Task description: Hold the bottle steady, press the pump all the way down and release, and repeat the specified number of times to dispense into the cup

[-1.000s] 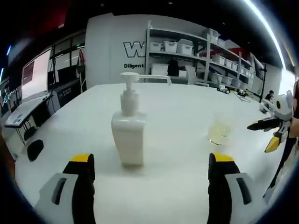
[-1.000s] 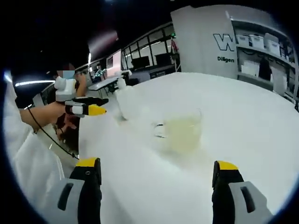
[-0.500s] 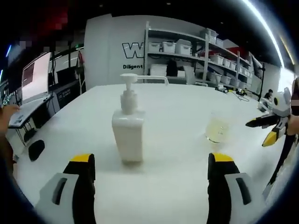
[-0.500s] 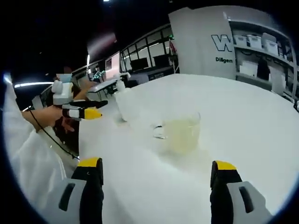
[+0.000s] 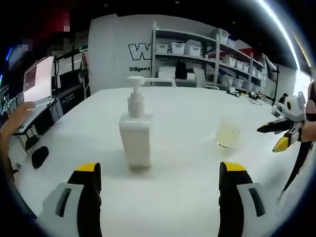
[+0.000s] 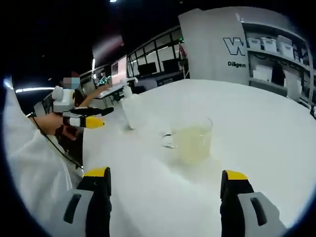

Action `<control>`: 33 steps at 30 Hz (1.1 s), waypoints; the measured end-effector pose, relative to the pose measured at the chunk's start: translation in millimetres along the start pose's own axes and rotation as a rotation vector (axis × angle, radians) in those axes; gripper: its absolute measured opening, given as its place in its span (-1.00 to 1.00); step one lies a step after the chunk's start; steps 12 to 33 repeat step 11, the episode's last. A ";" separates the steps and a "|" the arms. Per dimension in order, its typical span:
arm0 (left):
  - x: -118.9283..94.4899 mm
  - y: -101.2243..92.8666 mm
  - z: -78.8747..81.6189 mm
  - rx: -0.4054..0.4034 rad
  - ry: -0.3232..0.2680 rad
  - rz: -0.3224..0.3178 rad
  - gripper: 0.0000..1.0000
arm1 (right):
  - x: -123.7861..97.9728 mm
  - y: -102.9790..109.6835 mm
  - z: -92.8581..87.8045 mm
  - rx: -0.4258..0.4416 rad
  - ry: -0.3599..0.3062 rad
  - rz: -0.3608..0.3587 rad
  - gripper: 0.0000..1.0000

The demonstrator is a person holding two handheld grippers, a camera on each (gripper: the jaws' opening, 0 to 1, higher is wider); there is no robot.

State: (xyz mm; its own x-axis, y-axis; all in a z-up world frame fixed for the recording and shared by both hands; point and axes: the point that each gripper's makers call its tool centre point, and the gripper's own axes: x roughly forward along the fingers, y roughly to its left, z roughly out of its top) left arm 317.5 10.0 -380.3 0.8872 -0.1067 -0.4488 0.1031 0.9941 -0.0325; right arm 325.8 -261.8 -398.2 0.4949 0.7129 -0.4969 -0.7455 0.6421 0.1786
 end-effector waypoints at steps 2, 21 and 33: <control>-1.3 -0.6 4.5 0.013 -0.030 0.005 0.92 | 0.9 -0.5 0.4 0.009 0.002 -0.003 0.81; -1.1 0.4 -1.8 -0.024 -0.019 0.017 0.91 | 1.8 2.4 1.6 0.005 0.008 0.013 0.74; -1.1 0.4 -1.8 -0.024 -0.019 0.017 0.91 | 1.8 2.4 1.6 0.005 0.008 0.013 0.74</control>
